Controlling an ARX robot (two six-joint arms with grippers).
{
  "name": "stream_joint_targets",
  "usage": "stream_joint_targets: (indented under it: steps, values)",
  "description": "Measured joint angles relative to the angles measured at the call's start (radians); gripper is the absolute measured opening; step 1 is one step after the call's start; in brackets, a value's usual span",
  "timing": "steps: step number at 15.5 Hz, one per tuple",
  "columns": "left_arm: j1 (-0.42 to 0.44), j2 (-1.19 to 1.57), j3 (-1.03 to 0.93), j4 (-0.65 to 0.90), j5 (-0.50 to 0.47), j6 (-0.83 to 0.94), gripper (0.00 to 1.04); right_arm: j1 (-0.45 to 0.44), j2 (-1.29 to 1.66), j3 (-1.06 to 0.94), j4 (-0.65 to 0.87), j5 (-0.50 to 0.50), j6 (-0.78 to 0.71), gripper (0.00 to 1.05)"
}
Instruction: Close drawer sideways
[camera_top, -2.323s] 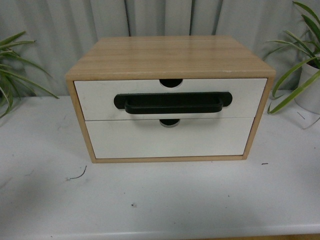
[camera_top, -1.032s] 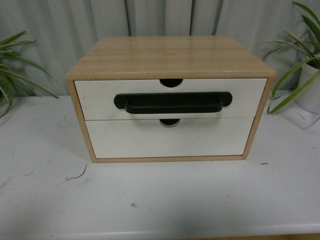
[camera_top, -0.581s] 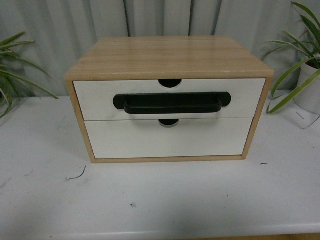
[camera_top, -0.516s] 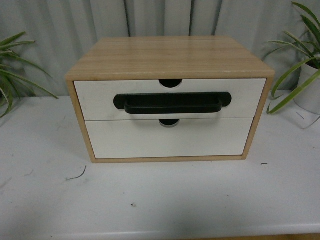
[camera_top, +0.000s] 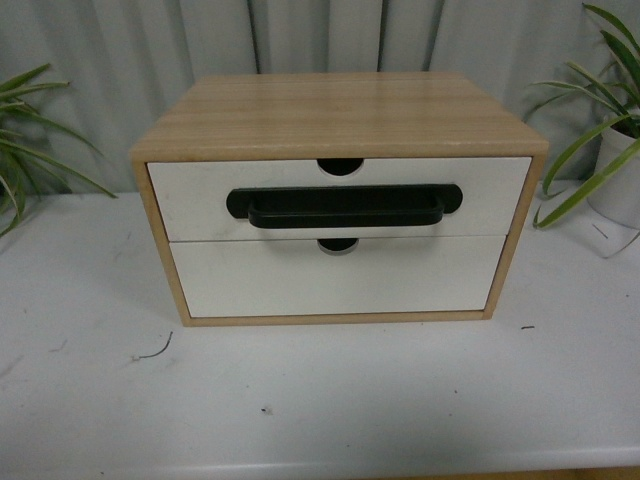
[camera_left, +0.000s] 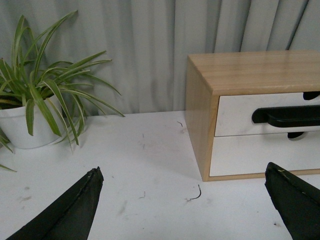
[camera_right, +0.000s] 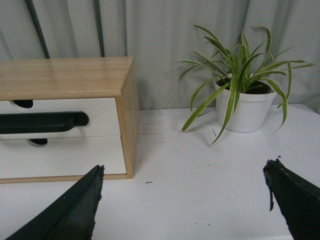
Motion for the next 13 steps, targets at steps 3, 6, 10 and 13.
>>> stream_joint_targets:
  steps: [3,6,10,13]
  values:
    - [0.0,0.0,0.0,0.0,0.0,-0.001,0.98,0.0,0.0,0.0,0.0,0.0,0.0,0.98]
    - [0.0,0.0,0.0,0.0,0.0,-0.001,0.98,0.0,0.0,0.0,0.0,0.0,0.0,0.98]
    - [0.0,0.0,0.0,0.0,0.0,-0.001,0.98,0.0,0.0,0.0,0.0,0.0,0.0,0.98]
    - [0.0,0.0,0.0,0.0,0.0,-0.001,0.98,0.0,0.0,0.0,0.0,0.0,0.0,0.98]
